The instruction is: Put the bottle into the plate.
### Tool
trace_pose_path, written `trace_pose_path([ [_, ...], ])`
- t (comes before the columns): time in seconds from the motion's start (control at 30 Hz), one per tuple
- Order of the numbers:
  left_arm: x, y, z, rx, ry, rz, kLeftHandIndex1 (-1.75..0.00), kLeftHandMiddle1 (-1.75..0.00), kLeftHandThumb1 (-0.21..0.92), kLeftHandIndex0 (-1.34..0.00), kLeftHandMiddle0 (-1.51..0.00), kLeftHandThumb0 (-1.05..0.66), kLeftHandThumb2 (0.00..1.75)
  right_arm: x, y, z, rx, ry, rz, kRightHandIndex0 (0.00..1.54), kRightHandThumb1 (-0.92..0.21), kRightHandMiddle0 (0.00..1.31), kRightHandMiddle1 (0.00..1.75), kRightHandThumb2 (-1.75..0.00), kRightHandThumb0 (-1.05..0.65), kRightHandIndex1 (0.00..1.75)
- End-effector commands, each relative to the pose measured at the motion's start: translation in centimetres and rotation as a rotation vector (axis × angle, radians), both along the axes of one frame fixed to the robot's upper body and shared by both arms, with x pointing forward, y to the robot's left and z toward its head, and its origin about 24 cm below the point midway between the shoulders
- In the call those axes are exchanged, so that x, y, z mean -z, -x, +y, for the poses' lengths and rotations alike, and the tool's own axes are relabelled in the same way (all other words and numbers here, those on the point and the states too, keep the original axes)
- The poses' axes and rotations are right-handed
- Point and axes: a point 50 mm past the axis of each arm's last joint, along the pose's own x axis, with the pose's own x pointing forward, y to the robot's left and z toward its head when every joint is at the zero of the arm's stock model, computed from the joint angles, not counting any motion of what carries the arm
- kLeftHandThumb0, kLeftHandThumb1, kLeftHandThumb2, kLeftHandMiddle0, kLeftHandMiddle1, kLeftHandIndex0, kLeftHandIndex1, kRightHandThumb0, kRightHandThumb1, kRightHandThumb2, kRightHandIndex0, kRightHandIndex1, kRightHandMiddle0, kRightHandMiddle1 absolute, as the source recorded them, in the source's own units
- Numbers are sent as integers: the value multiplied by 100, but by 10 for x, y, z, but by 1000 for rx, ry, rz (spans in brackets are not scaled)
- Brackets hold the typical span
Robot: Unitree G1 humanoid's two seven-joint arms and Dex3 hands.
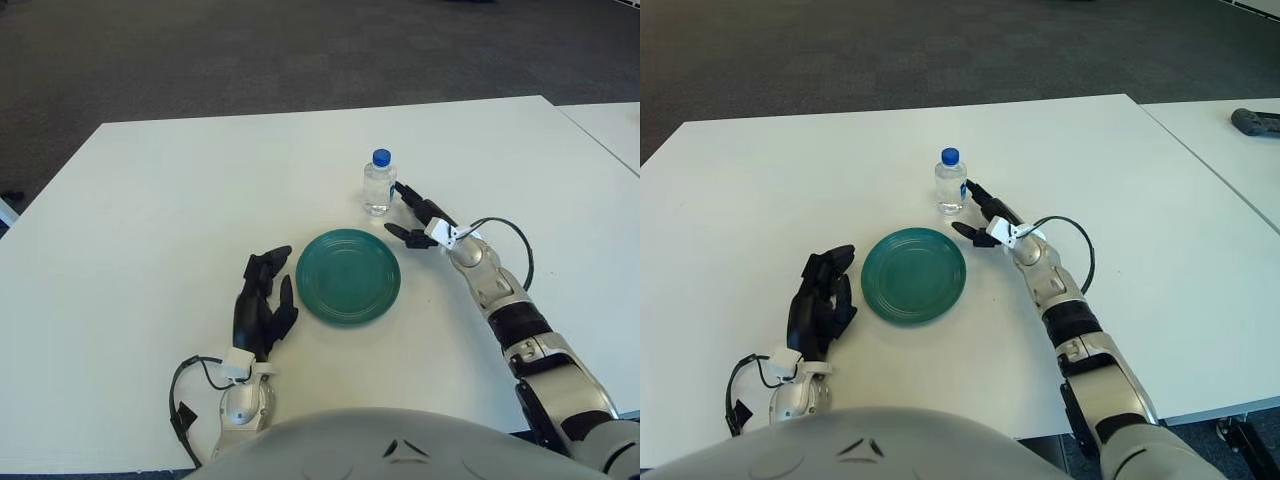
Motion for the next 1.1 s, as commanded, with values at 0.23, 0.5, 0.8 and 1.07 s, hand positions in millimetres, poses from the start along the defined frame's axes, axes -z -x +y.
trace_pose_path([
  [0.23, 24, 10, -10, 19, 33, 124, -111, -79, 92, -30, -53, -78, 74, -7, -23, 17, -5, -15, -10, 0, -92, 0, 0, -66, -105, 0],
  [0.5, 25, 12, -11, 11, 38, 122, -111, -80, 92, -32, -55, -74, 73, -7, -29, 22, 3, -38, -26, 0, -92, 0, 0, -65, -105, 0],
  [0.8, 27, 16, -10, -2, 35, 134, -111, -80, 92, -32, -54, -72, 72, -7, -32, 26, -13, -50, -42, 0, -92, 0, 0, -66, -105, 0],
  [1.07, 29, 20, -10, -13, 35, 150, -109, -80, 92, -30, -54, -75, 70, -7, -34, 32, -22, -64, -34, 0, -92, 0, 0, -66, -105, 0],
])
